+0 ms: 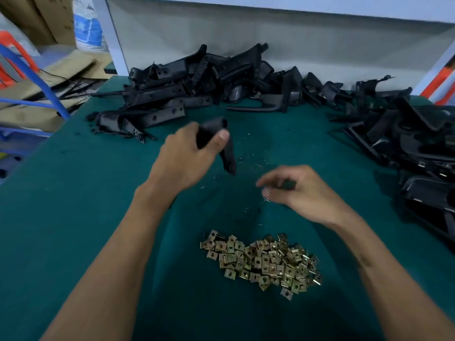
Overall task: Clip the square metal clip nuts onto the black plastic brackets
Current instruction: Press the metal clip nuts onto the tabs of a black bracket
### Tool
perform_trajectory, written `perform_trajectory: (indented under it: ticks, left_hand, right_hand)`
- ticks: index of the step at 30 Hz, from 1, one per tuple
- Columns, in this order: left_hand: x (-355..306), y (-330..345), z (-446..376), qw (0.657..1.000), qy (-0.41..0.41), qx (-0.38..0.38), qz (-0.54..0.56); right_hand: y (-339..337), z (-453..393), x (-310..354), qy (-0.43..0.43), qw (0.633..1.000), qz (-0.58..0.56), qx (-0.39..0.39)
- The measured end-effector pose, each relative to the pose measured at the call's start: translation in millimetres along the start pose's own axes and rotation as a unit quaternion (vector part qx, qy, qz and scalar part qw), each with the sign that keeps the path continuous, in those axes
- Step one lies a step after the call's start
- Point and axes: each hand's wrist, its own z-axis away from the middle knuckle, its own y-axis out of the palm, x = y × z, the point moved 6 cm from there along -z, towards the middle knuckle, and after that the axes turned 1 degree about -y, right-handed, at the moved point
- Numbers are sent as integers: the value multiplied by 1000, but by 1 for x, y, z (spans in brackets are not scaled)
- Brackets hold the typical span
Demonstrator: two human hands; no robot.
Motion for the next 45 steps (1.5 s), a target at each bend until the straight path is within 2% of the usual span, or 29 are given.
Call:
perform_trajectory:
  ticks: [2,5,12,16,18,20,22,24,28,32,37,41,45]
  left_hand:
    - [4,19,-2,995,-8,93,-33]
    - [5,41,1,982,-23,185,11]
    - [9,66,9,979,-2,202,13]
    - [17,66,7,972,-12,214,94]
    - [20,68,8,964,-7,231,133]
    - [21,69,8,957,-1,242,158]
    - [22,69,8,948,-5,254,192]
    - [22,69,8,935,-12,267,231]
    - [22,68,9,917,-21,286,278]
    - [21,69,12,901,-37,281,327]
    - [21,70,12,882,-42,283,375]
    - [25,67,14,853,-47,305,421]
    - [22,69,14,841,-35,325,431]
  right_hand:
    - [3,15,-15,13,999,-2,49]
    - [7,35,-27,-1,997,13,78]
    - [13,55,-34,-24,994,64,90]
    - [11,54,-38,-26,994,51,95]
    - [5,51,-40,-14,996,-25,80]
    - [-2,42,-38,-13,986,-165,32]
    - [-6,29,-41,-3,950,-311,-26]
    - [-3,15,-44,8,924,-378,-49]
    - [18,-7,-33,10,932,-363,-2]
    - [23,-20,-31,28,933,-358,11]
    - [19,-21,-37,49,890,-451,34]
    - [18,-16,-37,24,877,-473,78]
    - [18,-19,-36,9,863,-502,52]
